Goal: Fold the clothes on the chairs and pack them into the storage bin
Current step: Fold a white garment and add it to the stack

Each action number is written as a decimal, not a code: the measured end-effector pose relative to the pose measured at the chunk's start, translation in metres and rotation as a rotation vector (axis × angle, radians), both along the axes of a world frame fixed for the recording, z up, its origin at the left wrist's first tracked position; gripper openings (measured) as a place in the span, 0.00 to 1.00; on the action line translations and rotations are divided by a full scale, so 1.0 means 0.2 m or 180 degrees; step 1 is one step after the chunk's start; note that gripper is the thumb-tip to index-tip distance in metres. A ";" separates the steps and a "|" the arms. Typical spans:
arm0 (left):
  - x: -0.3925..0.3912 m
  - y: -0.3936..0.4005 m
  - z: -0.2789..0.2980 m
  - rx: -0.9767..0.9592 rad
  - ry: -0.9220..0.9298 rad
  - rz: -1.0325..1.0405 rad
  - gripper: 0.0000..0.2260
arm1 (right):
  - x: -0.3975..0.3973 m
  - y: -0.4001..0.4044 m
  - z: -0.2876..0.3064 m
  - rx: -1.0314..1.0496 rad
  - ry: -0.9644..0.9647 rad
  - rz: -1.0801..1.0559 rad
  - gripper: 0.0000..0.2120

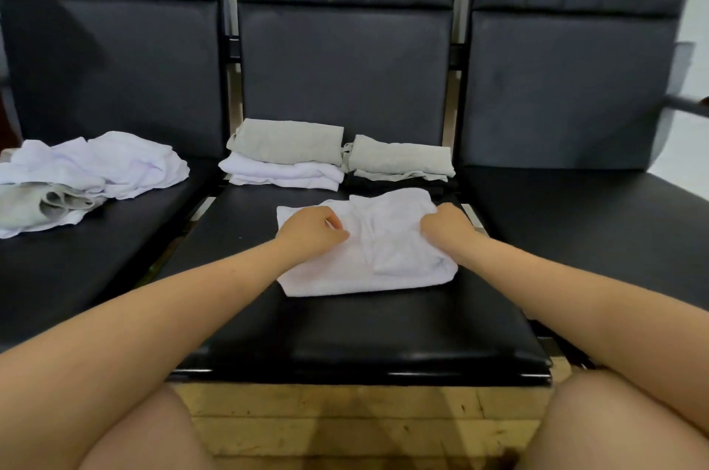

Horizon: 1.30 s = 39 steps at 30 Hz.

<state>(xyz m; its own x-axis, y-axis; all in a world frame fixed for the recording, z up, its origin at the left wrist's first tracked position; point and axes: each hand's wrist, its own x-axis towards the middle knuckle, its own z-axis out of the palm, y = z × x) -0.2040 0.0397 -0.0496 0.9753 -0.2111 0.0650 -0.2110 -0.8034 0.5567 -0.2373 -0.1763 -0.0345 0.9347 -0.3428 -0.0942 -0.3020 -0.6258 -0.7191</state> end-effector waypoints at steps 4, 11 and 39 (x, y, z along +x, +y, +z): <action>0.00 0.08 -0.01 0.0356 -0.0134 0.0307 0.06 | -0.01 -0.08 0.06 0.0137 -0.0045 -0.0228 0.05; -0.02 0.16 -0.05 -0.0670 0.0202 0.0395 0.11 | -0.04 0.11 0.17 -0.0172 -0.0492 0.0500 0.04; -0.04 0.24 -0.03 -0.1254 0.0311 0.1029 0.05 | 0.07 0.53 -0.03 0.2084 0.0405 0.0818 0.27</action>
<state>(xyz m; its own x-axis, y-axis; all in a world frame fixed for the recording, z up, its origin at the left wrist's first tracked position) -0.2111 0.0882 -0.0547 0.9922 0.1240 -0.0158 0.0813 -0.5445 0.8348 -0.2240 -0.0698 -0.0406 0.9463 0.0511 -0.3192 -0.3096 -0.1402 -0.9405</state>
